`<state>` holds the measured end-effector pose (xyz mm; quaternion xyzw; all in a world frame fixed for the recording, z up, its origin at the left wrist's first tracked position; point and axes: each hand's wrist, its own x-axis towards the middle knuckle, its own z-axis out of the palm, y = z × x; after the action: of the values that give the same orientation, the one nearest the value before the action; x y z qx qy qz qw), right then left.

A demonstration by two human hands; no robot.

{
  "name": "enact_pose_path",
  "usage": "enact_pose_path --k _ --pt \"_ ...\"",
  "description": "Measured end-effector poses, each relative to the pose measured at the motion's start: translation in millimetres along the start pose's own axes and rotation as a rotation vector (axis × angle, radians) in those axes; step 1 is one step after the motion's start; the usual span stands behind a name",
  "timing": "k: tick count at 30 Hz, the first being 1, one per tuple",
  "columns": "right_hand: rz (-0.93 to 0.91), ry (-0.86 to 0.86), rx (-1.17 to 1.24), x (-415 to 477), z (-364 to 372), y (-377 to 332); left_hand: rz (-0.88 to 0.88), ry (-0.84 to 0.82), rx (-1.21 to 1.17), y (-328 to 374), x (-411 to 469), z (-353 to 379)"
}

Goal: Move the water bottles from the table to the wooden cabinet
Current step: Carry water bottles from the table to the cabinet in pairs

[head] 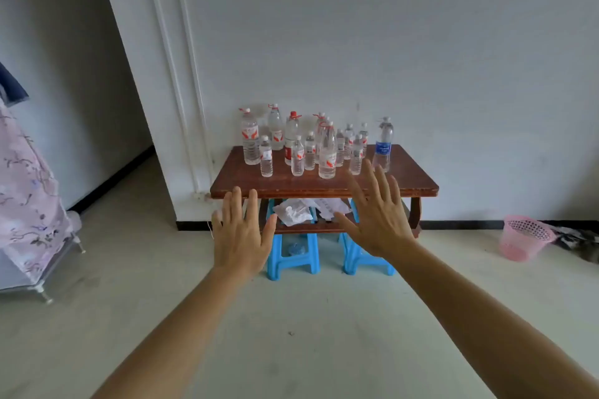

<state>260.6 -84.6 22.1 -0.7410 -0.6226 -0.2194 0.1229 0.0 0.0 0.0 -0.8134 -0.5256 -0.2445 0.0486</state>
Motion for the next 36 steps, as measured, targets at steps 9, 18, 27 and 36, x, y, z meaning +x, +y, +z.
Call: enact_pose_path --k 9,18,27,36 --pt "0.151 -0.101 0.017 72.8 128.0 87.1 0.011 -0.151 -0.011 35.7 121.6 114.8" --pt "0.24 -0.109 0.136 245.3 213.6 203.5 0.036 -0.145 0.001 109.9 323.1 194.4" --pt "0.279 -0.202 0.22 338.5 300.4 267.9 0.021 -0.202 -0.181 136.5 434.2 287.6" --pt "0.443 -0.33 0.391 420.9 430.7 286.1 -0.094 -0.33 -0.446 130.1 532.7 437.4"
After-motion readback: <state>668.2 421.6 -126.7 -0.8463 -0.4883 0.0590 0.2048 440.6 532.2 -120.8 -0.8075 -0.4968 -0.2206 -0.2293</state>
